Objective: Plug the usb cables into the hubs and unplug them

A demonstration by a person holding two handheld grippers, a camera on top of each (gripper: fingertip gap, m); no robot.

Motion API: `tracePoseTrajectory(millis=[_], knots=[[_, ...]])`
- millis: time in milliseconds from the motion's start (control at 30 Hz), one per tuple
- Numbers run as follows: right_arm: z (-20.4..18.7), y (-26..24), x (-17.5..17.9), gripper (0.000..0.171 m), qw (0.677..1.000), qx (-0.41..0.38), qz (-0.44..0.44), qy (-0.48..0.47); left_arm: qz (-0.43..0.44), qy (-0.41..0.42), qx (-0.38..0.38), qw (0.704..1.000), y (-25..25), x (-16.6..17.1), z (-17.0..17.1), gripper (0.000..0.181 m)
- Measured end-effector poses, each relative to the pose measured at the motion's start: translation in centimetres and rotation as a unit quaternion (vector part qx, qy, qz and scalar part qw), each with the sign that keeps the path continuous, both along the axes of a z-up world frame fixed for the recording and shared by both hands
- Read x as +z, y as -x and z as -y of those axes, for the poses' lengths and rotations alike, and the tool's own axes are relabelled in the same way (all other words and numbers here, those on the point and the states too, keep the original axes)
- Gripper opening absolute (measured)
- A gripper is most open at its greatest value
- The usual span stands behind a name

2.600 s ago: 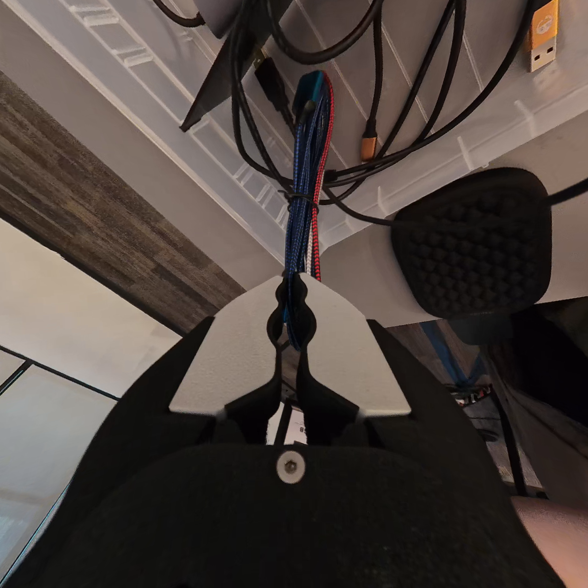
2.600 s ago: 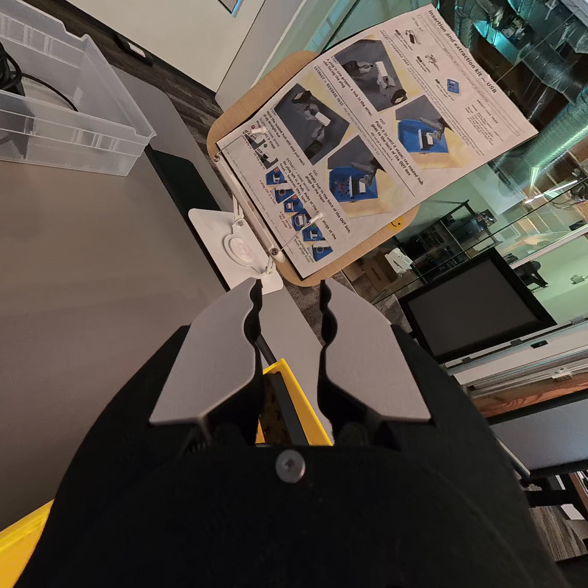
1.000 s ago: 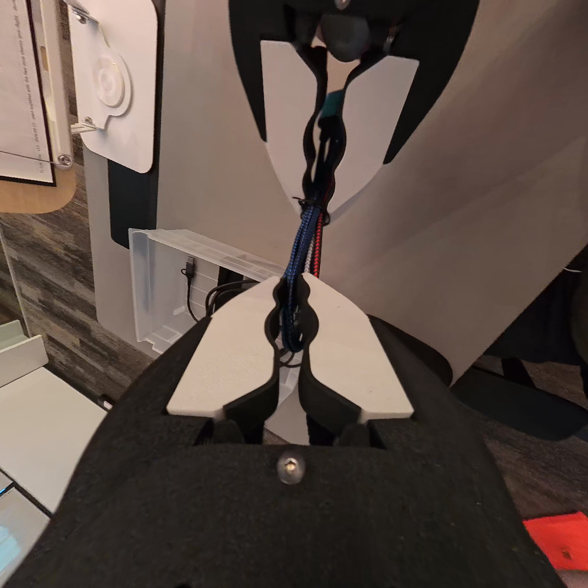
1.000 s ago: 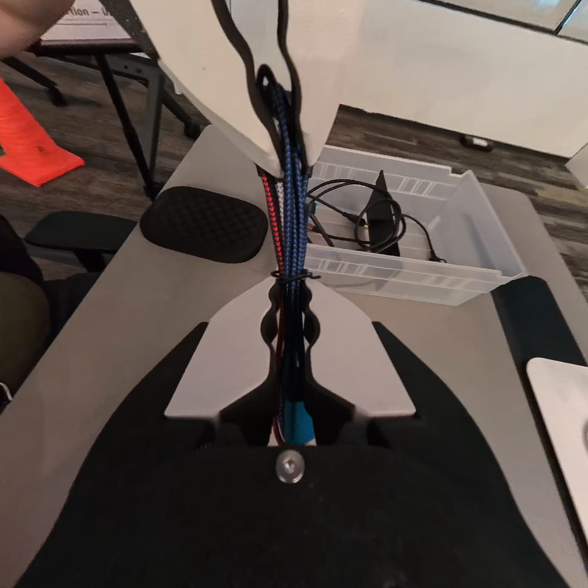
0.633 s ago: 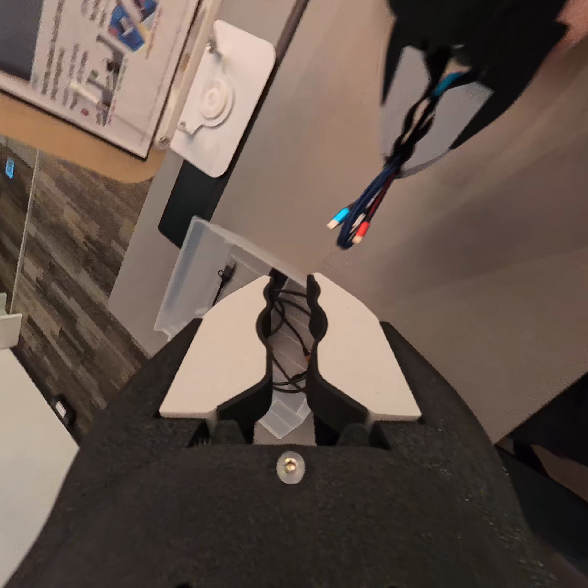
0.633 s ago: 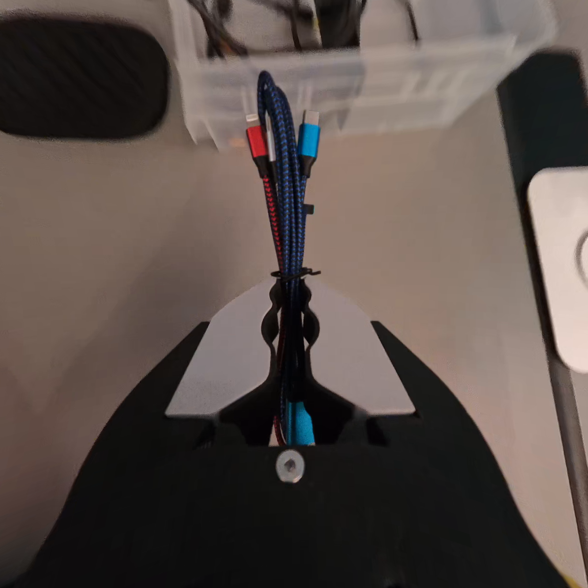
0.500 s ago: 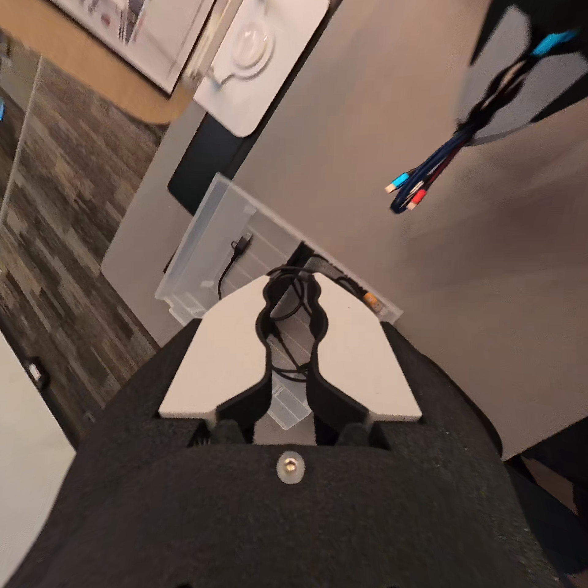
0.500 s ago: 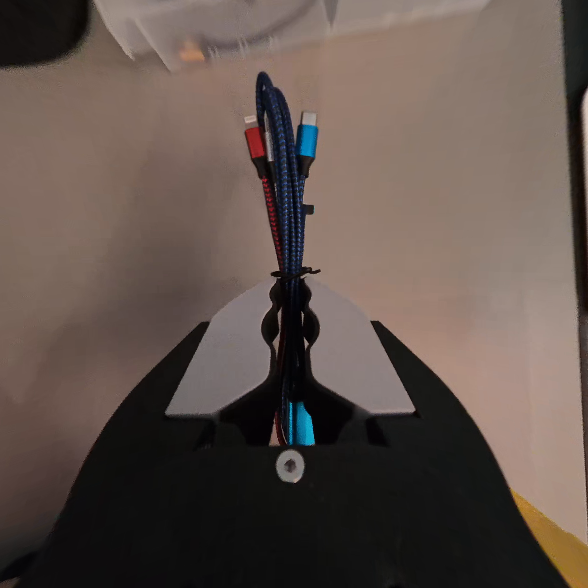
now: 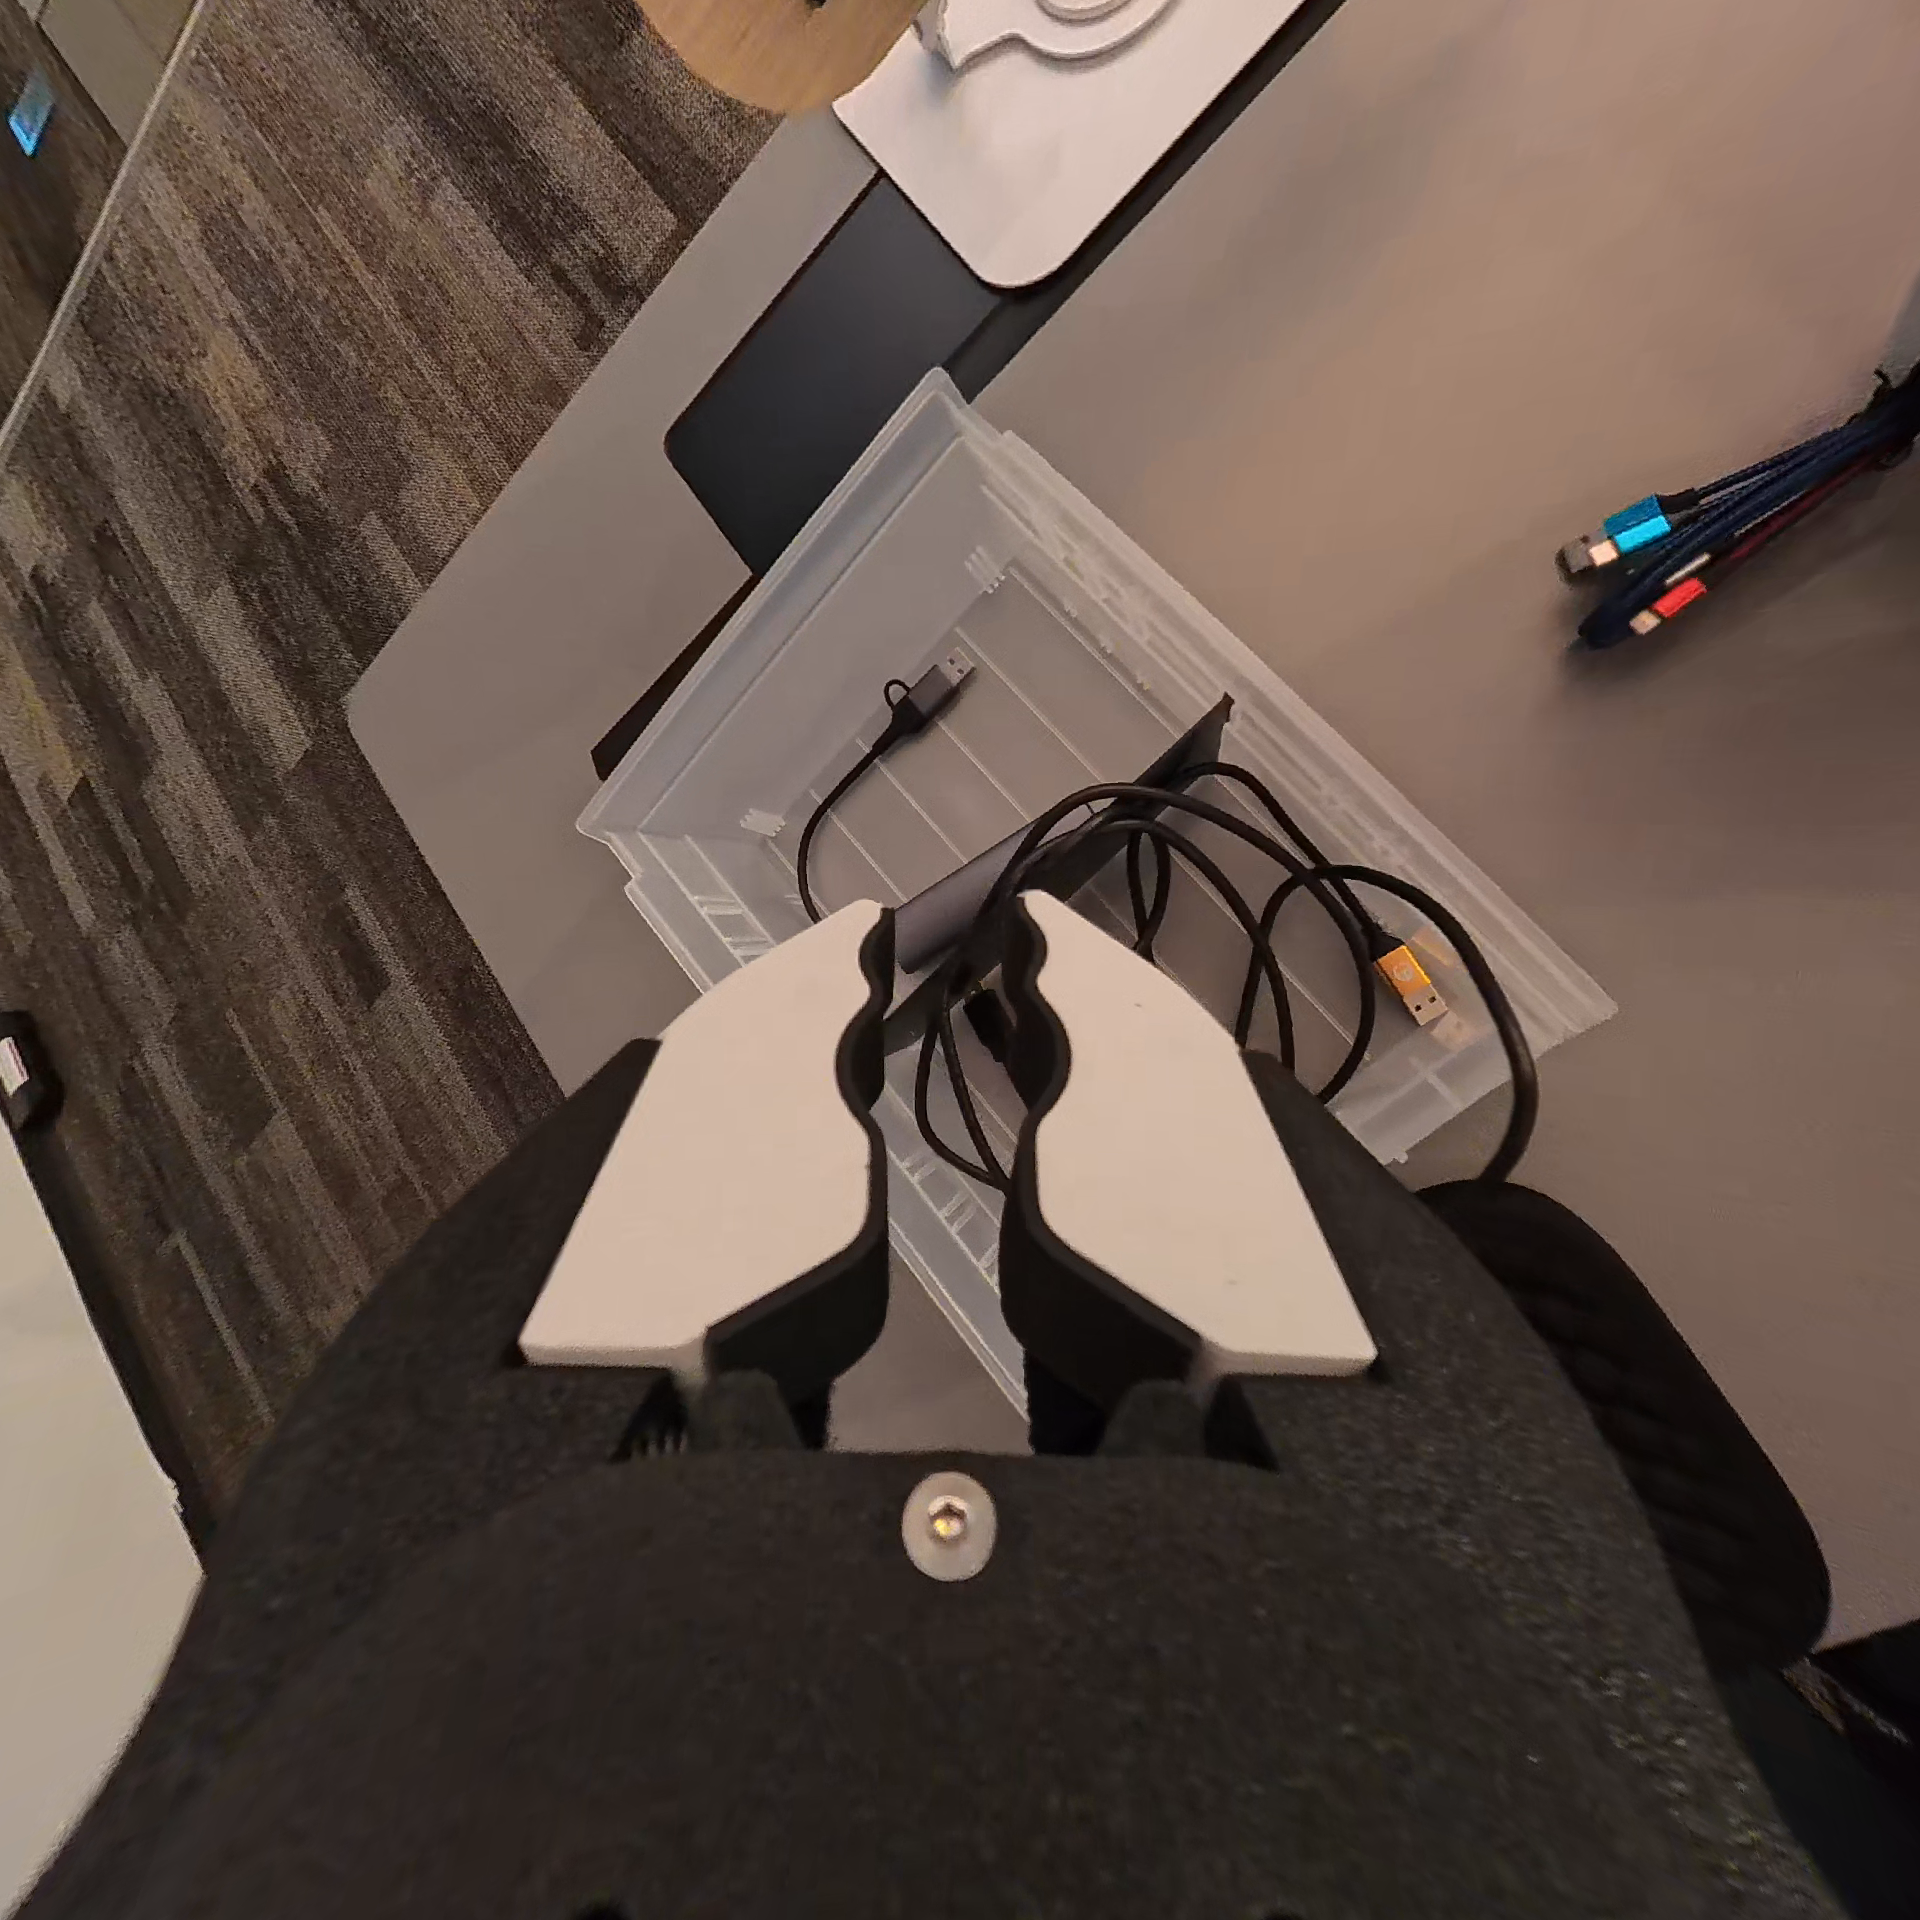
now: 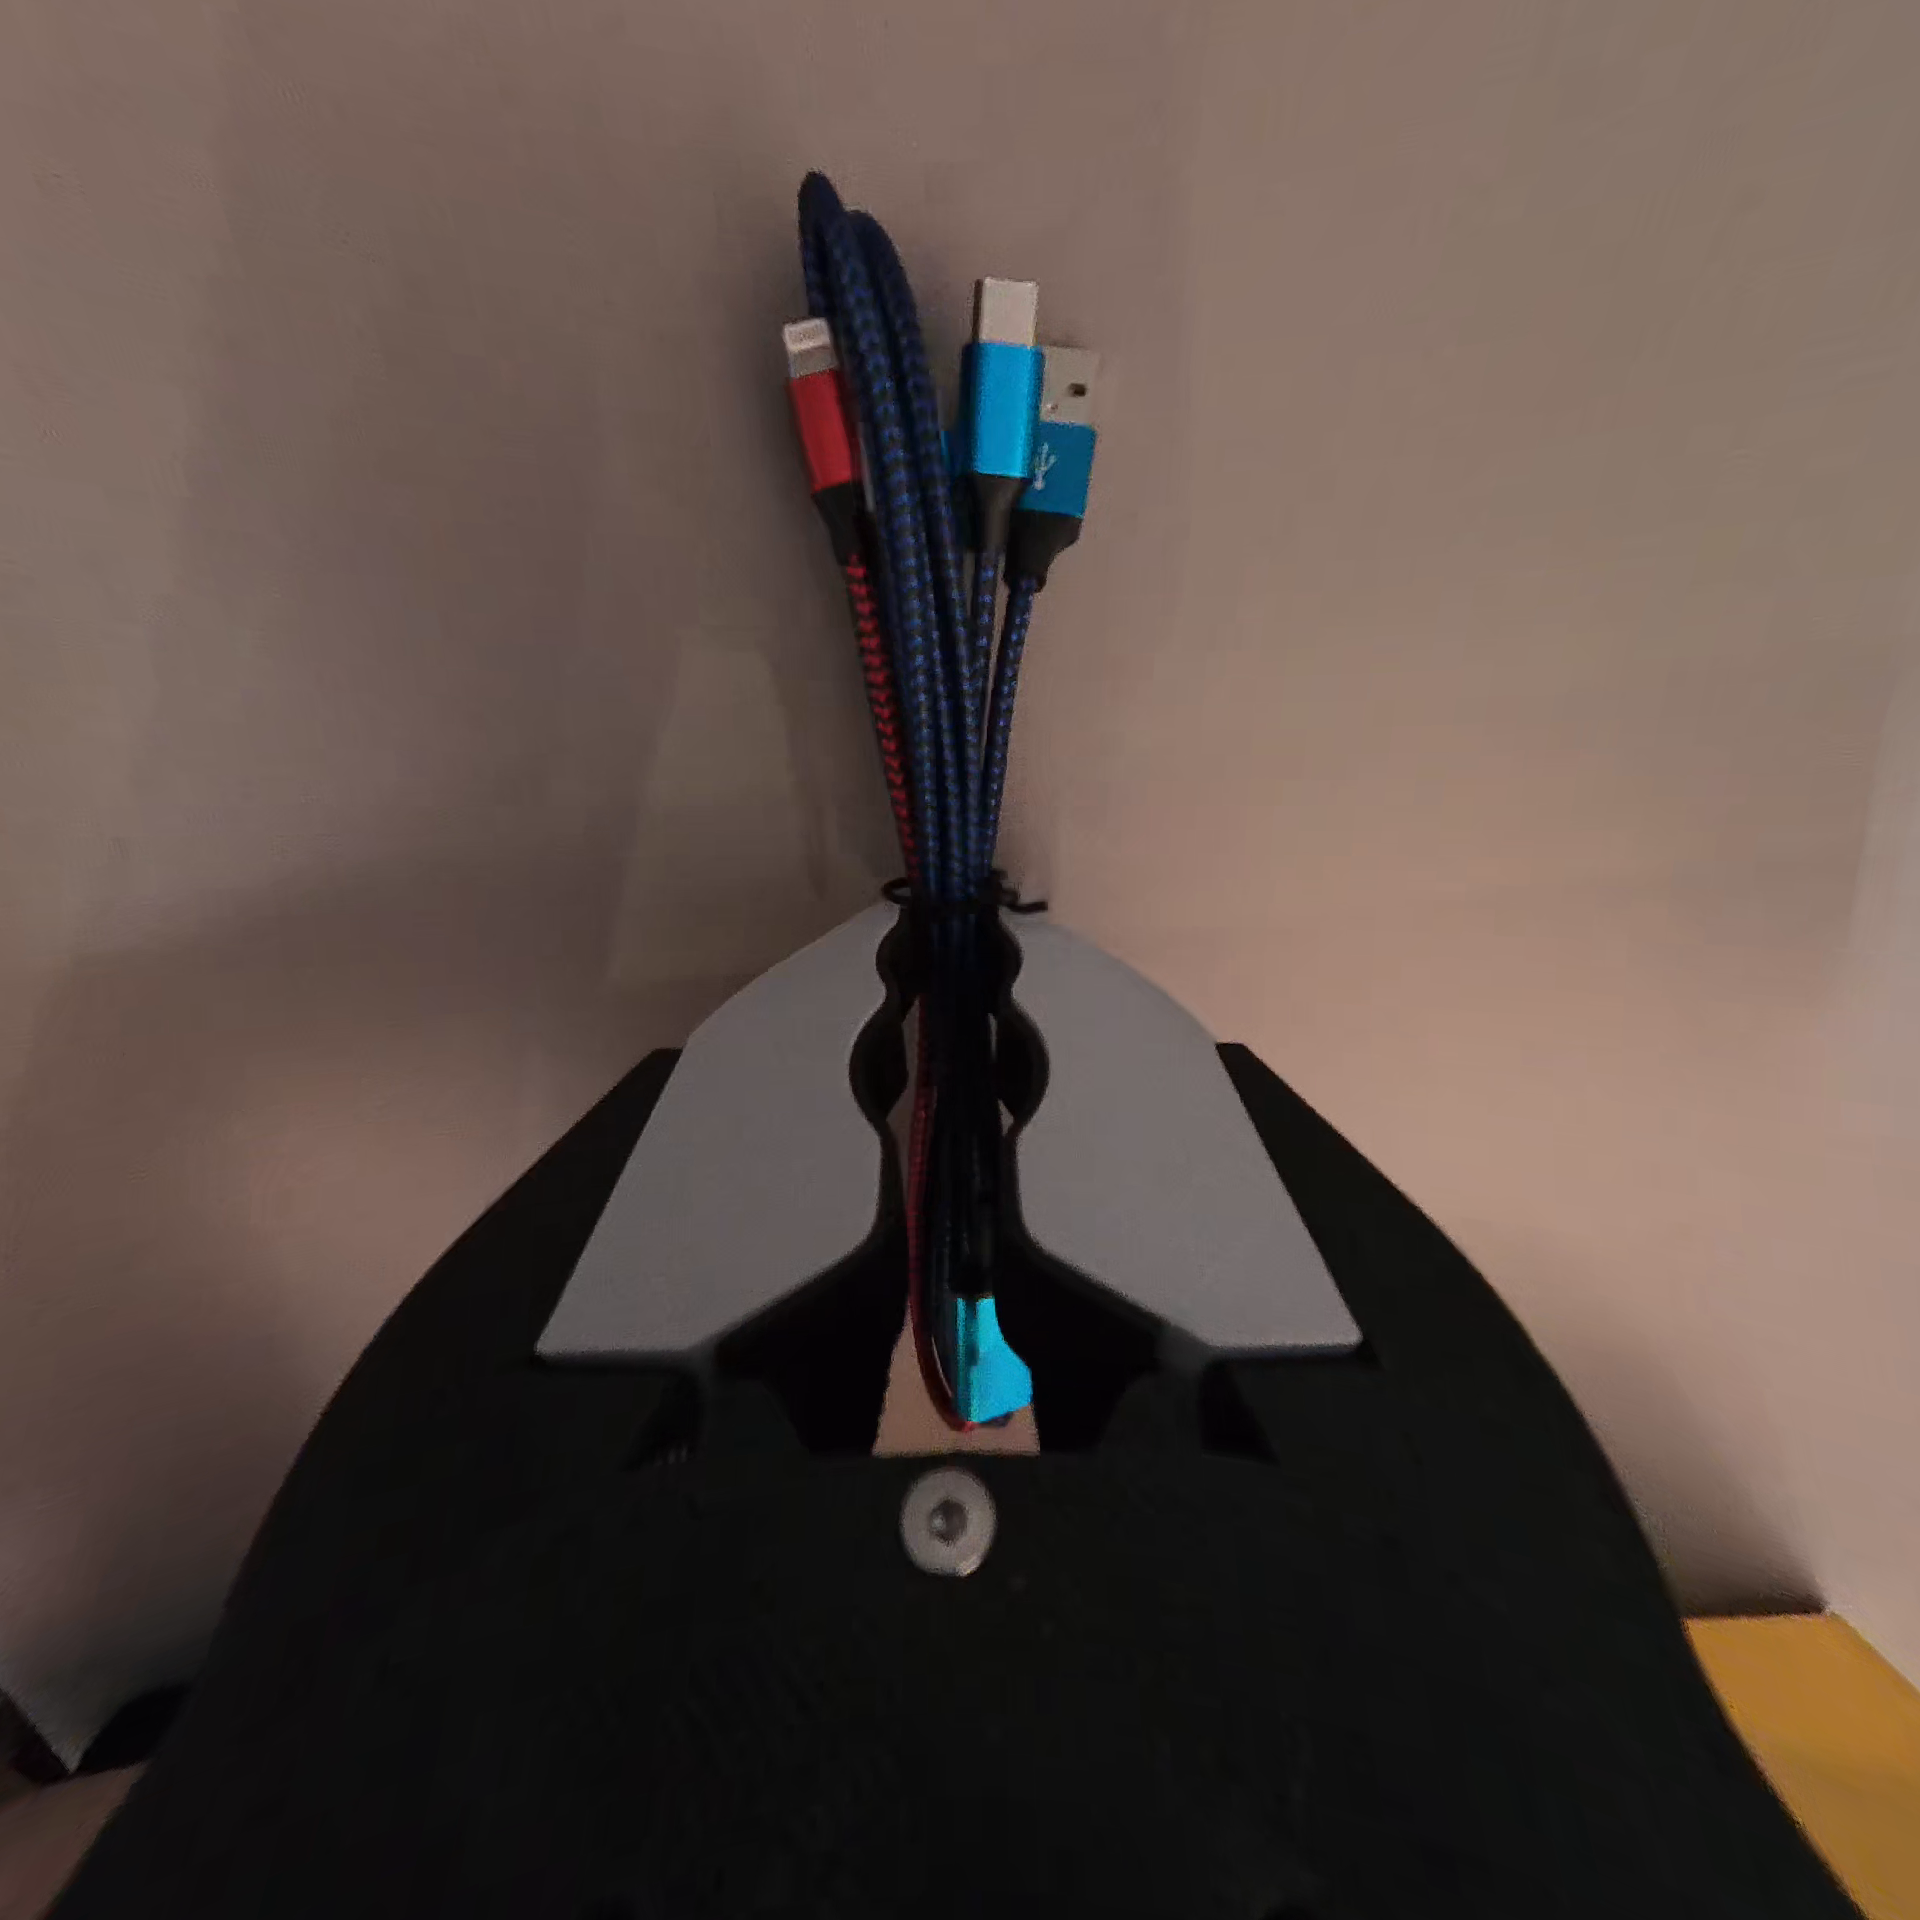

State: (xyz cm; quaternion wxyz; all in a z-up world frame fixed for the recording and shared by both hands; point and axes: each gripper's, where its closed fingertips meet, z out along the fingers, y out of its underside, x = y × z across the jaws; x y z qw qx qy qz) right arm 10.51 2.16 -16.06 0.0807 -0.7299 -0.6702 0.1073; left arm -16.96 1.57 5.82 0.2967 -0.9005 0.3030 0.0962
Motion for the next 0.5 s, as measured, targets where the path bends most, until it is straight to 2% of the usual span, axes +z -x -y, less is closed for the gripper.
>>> tracePoseTrajectory(millis=[133,233,400,500], knots=[[0.3,-0.1,0.5,0.018,1.000,0.005,-0.005,0.008,0.002,0.005,-0.004,1.000,0.5,-1.0,-0.5,0.020],[0.0,0.3,2.3,0.024,0.999,-0.005,-0.033,-0.015,-0.007,0.028,-0.013,0.999,1.5,-2.2,-0.9,0.020],[0.1,1.8,8.7,0.027,0.987,0.001,-0.129,-0.095,-0.035,0.082,-0.042,0.995,3.0,-4.7,-2.2,0.020],[0.5,2.1,12.4,0.025,0.972,0.018,-0.188,-0.138,-0.048,0.095,-0.107,0.989,2.0,-5.7,-3.5,0.020]])
